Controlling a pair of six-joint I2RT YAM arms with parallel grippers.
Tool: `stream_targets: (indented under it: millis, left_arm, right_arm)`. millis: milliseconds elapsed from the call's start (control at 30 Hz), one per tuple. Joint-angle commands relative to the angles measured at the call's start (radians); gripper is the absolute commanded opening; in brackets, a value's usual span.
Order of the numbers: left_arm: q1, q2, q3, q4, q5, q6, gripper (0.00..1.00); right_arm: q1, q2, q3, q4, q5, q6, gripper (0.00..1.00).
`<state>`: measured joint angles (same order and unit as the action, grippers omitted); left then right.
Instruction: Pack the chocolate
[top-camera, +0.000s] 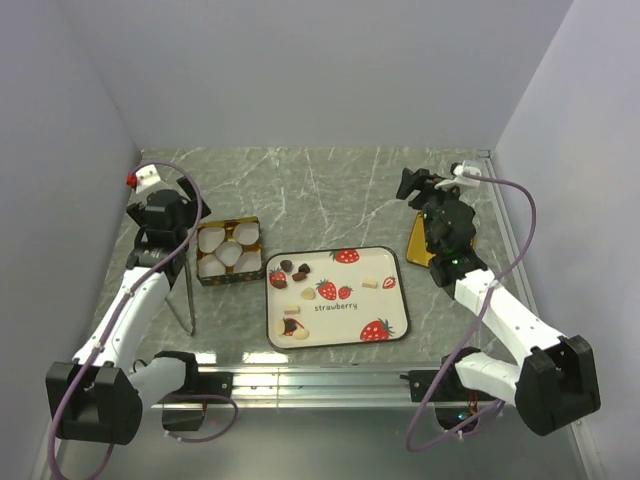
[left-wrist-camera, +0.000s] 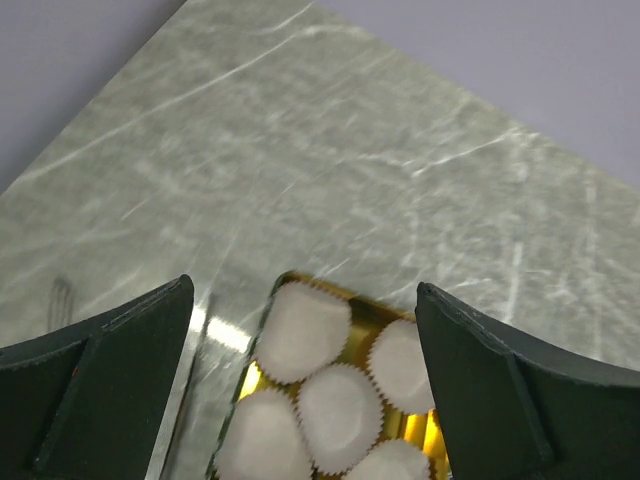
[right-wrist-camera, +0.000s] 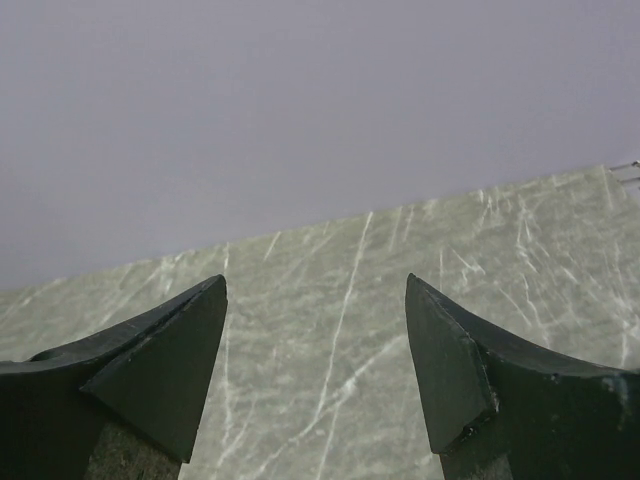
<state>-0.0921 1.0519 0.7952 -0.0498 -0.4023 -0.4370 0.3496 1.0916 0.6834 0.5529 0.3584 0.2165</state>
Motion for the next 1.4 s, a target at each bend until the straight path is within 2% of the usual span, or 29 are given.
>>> stream_targets:
  millis: [0, 67, 200, 433, 633, 933, 1100, 1200, 1367]
  left_arm:
    - [0.002, 0.016, 0.053, -0.189, -0.134, -0.077, 0.99]
    - [-0.003, -0.010, 0.009, -0.197, -0.151, -0.118, 1.00]
    - [-0.003, -0.078, -0.076, -0.177, -0.087, -0.160, 1.00]
    - [-0.003, -0.053, -0.085, -0.349, -0.153, -0.327, 0.99]
    - [0.000, -0.067, -0.137, -0.424, -0.256, -0.417, 0.99]
    - [0.037, 0.055, -0.129, -0.397, -0.109, -0.410, 0.99]
    - [0.066, 0.050, -0.122, -0.409, -0.064, -0.416, 1.00]
    - [0.068, 0.048, -0.116, -0.440, -0.098, -0.417, 1.00]
    - [0.124, 0.143, -0.088, -0.430, -0.067, -0.379, 0.97]
  right_arm:
    - [-0.029, 0.042, 0.077, 0.012, -0.056, 0.037, 0.79]
    - [-0.047, 0.066, 0.105, 0.012, -0.079, 0.052, 0.79]
    - [-0.087, 0.112, 0.166, 0.010, -0.151, 0.087, 0.79]
    - [-0.136, 0.175, 0.258, 0.007, -0.257, 0.109, 0.79]
    - [-0.187, 0.266, 0.320, 0.004, -0.355, 0.150, 0.79]
    - [-0.291, 0.405, 0.419, 0.025, -0.559, 0.241, 0.79]
    - [-0.323, 0.479, 0.458, 0.065, -0.588, 0.268, 0.79]
    - [-0.333, 0.536, 0.504, 0.070, -0.615, 0.279, 0.78]
    - [-0.345, 0.609, 0.541, 0.113, -0.645, 0.299, 0.77]
